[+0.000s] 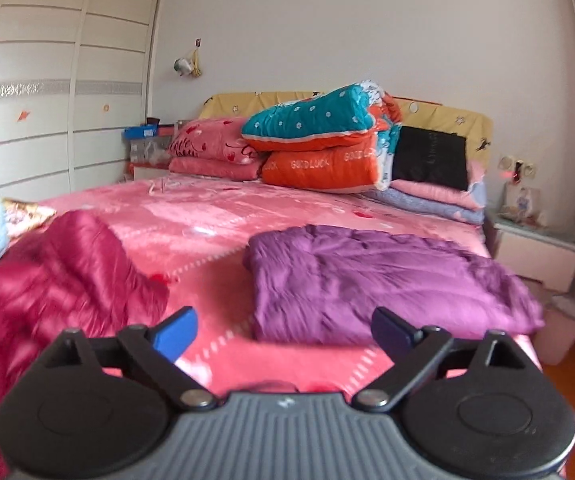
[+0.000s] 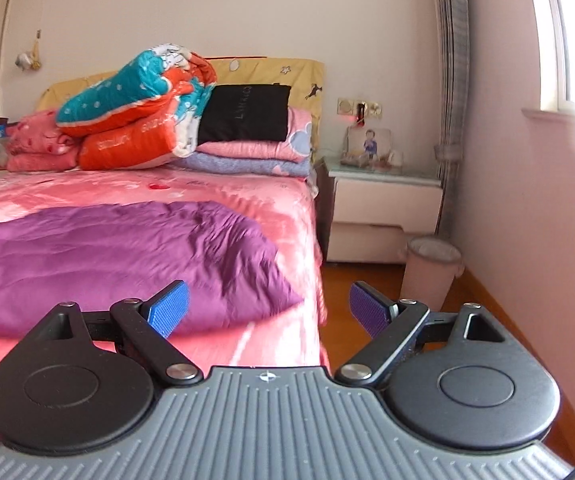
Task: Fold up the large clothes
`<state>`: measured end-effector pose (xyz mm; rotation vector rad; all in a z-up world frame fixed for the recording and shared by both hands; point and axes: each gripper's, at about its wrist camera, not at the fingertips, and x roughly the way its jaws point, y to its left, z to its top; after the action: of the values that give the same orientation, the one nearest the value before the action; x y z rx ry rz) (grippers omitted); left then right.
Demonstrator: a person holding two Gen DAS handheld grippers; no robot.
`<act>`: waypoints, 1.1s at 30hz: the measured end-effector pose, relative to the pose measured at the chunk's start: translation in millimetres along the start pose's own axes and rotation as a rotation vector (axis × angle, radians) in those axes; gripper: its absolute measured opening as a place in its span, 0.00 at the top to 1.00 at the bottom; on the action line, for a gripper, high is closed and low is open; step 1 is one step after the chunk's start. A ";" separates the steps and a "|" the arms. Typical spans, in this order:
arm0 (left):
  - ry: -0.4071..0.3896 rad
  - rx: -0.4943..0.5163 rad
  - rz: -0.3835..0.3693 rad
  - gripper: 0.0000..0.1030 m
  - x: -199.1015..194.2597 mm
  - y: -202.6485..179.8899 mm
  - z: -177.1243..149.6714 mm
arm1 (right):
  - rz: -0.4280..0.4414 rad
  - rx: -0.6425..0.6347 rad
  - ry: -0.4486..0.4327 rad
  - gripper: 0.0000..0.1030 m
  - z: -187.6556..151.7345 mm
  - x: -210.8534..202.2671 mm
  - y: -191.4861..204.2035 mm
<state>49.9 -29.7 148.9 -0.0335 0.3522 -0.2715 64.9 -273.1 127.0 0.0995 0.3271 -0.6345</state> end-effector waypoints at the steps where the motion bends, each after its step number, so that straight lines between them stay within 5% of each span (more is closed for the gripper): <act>1: 0.005 -0.001 -0.001 0.05 -13.6 -3.2 -2.9 | 0.015 0.018 0.019 0.00 -2.0 -15.8 -3.5; 11: 0.077 -0.004 -0.027 0.01 -126.5 -31.3 -15.9 | 0.120 0.032 0.081 0.00 -14.5 -145.1 -20.3; 18: 0.043 0.004 -0.046 0.01 -181.1 -39.7 -4.5 | 0.185 0.012 0.019 0.00 1.4 -208.0 -27.6; 33: -0.039 0.098 -0.002 0.01 -221.5 -54.6 9.8 | 0.243 0.094 -0.086 0.00 34.0 -276.0 -39.2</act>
<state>-160.8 -22.9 236.9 0.0570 0.3000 -0.2897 -158.0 -155.0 250.5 0.1984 0.1977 -0.4118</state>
